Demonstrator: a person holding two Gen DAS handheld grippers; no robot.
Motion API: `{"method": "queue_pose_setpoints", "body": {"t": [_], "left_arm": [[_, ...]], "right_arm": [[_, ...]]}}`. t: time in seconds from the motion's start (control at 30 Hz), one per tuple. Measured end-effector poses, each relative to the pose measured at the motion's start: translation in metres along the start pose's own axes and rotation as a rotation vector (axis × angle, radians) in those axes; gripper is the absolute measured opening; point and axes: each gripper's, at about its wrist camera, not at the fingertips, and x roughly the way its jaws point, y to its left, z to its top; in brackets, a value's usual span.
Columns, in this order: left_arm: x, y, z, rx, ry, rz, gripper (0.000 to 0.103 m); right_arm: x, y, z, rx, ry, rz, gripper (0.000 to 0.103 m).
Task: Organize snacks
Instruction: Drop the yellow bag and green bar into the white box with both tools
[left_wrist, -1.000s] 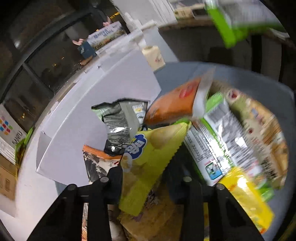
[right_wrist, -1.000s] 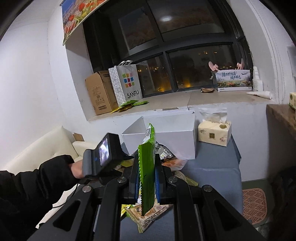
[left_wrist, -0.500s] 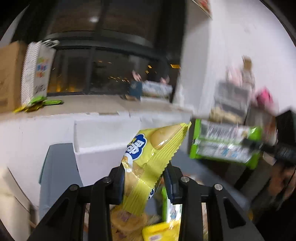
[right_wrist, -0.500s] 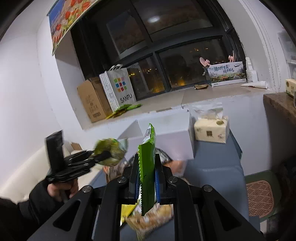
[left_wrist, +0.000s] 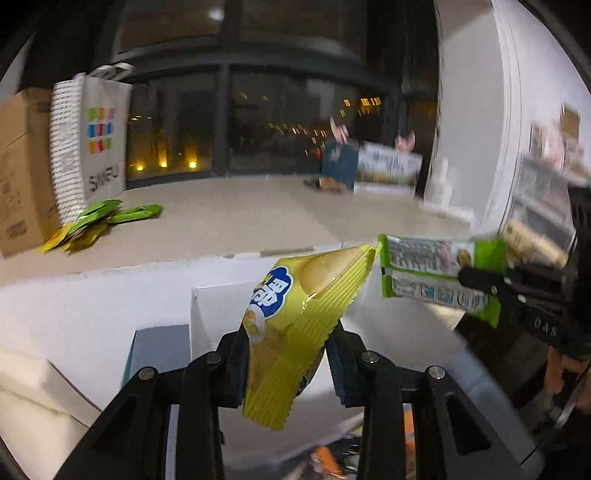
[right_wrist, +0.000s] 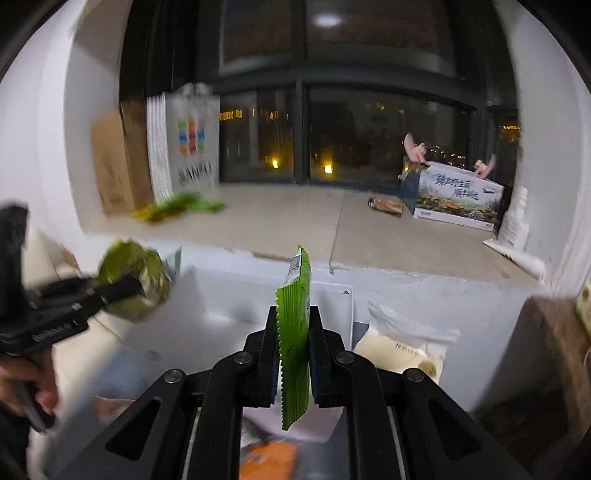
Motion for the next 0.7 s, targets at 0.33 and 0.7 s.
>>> {"method": "queue_pose_setpoints", "body": {"t": [0.33, 0.7], "left_arm": [[0.022, 0.025, -0.019, -0.010, 0.076, 0.016, 0.103], [-0.093, 0.026, -0.040, -0.096, -0.095, -0.046, 0.103]], "right_arm": [[0.062, 0.004, -0.011, -0.045, 0.118, 0.003, 0.103], [-0.014, -0.014, -0.008, 0.143, -0.023, 0.177, 0.103]]}}
